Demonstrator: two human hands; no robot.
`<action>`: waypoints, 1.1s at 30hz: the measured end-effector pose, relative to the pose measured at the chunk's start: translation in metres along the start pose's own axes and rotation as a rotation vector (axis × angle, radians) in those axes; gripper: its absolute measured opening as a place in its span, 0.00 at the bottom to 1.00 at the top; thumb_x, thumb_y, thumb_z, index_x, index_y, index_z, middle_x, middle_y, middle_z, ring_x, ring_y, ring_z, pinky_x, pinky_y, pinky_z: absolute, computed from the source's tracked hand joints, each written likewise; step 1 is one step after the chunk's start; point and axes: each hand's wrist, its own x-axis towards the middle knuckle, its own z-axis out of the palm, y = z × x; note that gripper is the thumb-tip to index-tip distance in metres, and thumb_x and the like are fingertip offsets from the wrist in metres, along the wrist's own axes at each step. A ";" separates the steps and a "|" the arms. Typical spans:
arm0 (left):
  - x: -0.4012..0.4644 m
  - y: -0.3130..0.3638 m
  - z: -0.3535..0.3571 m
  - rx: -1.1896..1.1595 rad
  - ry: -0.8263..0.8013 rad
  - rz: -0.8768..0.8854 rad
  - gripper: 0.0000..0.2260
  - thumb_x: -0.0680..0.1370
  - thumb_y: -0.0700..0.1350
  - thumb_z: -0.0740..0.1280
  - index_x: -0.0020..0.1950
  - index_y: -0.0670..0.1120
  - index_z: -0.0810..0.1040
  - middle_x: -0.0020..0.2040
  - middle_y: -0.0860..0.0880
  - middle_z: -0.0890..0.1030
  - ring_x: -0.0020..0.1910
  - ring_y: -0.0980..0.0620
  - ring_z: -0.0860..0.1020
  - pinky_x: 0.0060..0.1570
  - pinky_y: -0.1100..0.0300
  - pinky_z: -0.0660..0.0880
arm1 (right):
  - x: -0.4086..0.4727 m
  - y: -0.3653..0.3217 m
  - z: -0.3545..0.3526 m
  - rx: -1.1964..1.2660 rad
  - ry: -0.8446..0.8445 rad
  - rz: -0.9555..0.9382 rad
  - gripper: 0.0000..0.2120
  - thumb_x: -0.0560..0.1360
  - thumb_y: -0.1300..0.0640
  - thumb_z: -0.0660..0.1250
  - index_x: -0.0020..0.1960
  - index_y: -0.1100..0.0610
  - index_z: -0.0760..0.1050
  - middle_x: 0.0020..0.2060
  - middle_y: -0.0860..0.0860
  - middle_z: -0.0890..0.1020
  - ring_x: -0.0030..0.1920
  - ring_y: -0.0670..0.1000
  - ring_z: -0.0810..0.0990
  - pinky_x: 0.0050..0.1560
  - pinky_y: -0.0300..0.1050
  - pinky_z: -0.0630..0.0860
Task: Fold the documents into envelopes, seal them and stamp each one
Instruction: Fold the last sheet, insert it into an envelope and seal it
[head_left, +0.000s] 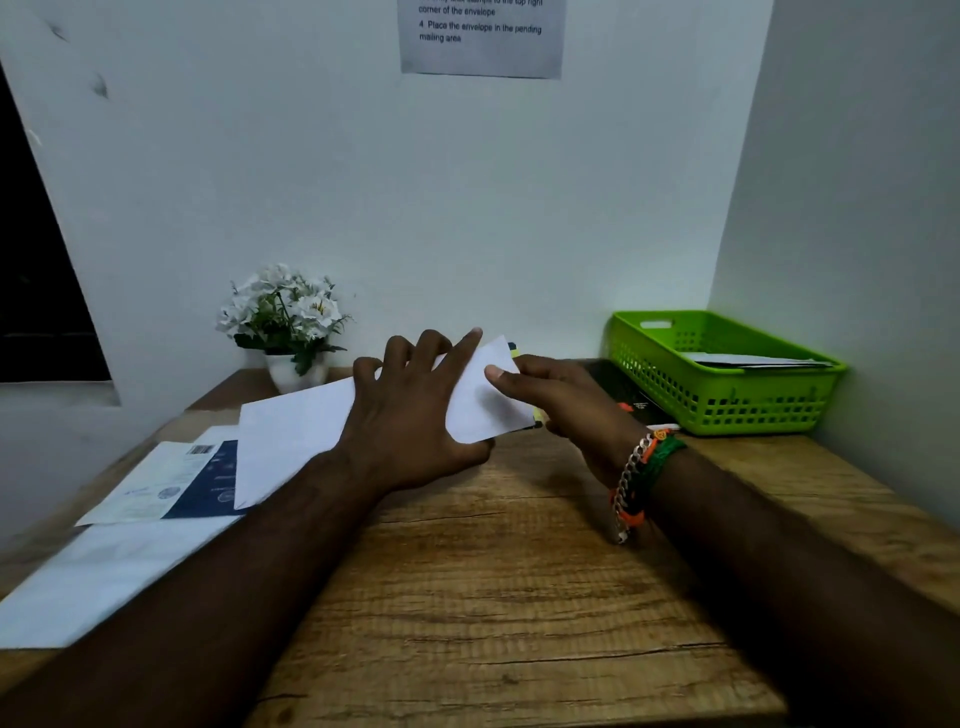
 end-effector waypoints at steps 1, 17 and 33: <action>0.000 0.000 0.000 0.002 0.002 -0.003 0.50 0.65 0.74 0.63 0.82 0.59 0.49 0.68 0.54 0.66 0.64 0.48 0.66 0.57 0.47 0.64 | 0.002 0.001 0.001 -0.020 0.028 -0.043 0.13 0.75 0.46 0.72 0.57 0.50 0.84 0.53 0.45 0.86 0.52 0.42 0.84 0.46 0.38 0.79; 0.001 -0.002 -0.003 -0.039 0.028 -0.004 0.45 0.66 0.74 0.63 0.80 0.65 0.53 0.69 0.54 0.64 0.65 0.48 0.65 0.59 0.46 0.63 | 0.005 0.008 0.003 0.031 0.294 -0.167 0.04 0.72 0.56 0.75 0.41 0.57 0.83 0.37 0.50 0.84 0.40 0.47 0.81 0.39 0.43 0.79; 0.006 0.040 -0.029 -0.148 0.362 0.148 0.32 0.70 0.64 0.71 0.71 0.53 0.76 0.62 0.51 0.77 0.57 0.47 0.76 0.52 0.52 0.75 | 0.004 -0.008 -0.006 0.437 0.145 -0.073 0.08 0.72 0.67 0.71 0.39 0.55 0.77 0.31 0.52 0.81 0.30 0.49 0.80 0.36 0.43 0.75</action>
